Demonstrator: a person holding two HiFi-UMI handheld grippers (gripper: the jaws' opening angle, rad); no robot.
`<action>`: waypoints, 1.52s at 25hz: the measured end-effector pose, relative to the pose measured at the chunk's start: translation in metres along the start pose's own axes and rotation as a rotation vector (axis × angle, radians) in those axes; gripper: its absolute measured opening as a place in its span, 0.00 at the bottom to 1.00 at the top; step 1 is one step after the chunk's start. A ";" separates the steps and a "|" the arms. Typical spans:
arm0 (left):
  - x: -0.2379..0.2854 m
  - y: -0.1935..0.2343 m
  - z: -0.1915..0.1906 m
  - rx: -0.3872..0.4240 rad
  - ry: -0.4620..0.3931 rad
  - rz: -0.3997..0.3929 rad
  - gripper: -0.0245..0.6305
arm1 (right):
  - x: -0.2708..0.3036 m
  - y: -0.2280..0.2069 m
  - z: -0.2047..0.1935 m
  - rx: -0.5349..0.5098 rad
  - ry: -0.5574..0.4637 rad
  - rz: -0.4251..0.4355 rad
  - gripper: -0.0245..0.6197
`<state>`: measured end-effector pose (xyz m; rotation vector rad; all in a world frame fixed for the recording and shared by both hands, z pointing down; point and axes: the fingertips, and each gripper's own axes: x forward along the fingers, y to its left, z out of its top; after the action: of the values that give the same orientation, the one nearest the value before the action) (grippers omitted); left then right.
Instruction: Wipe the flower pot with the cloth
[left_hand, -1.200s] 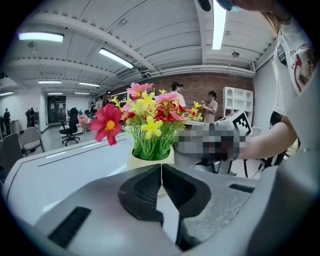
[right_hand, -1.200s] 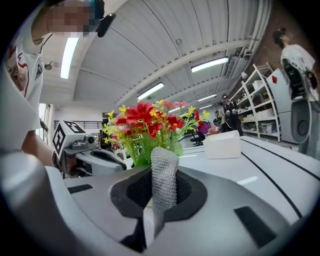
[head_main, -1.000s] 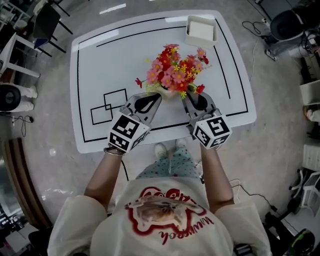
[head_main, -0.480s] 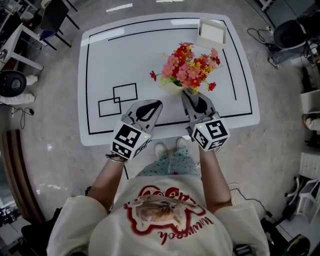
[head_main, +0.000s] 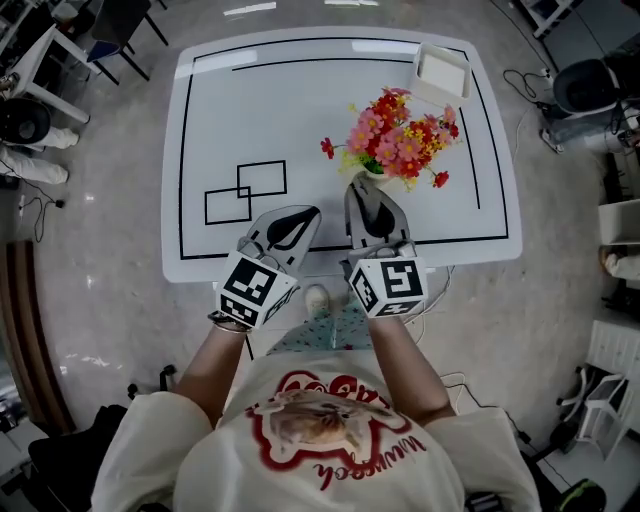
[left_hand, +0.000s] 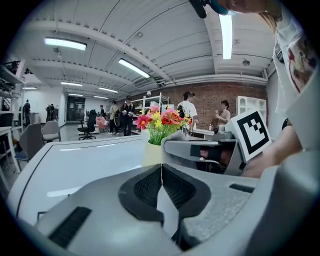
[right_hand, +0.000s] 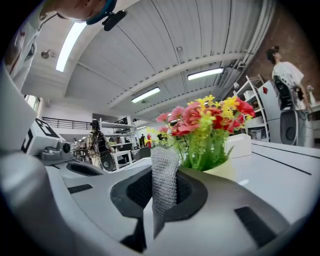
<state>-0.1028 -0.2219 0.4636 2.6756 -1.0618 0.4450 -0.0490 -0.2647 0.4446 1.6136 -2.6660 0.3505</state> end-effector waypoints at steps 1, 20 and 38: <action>-0.003 0.003 0.001 -0.001 -0.005 0.015 0.04 | 0.006 0.006 0.001 -0.008 -0.003 -0.023 0.08; -0.038 0.055 -0.012 -0.057 -0.018 0.167 0.04 | 0.048 -0.003 -0.007 0.111 0.013 -0.228 0.08; -0.022 0.032 -0.013 -0.111 -0.037 0.113 0.04 | 0.019 -0.018 -0.018 0.115 0.025 -0.221 0.08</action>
<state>-0.1429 -0.2269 0.4714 2.5452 -1.2152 0.3472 -0.0439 -0.2858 0.4683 1.8991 -2.4570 0.5216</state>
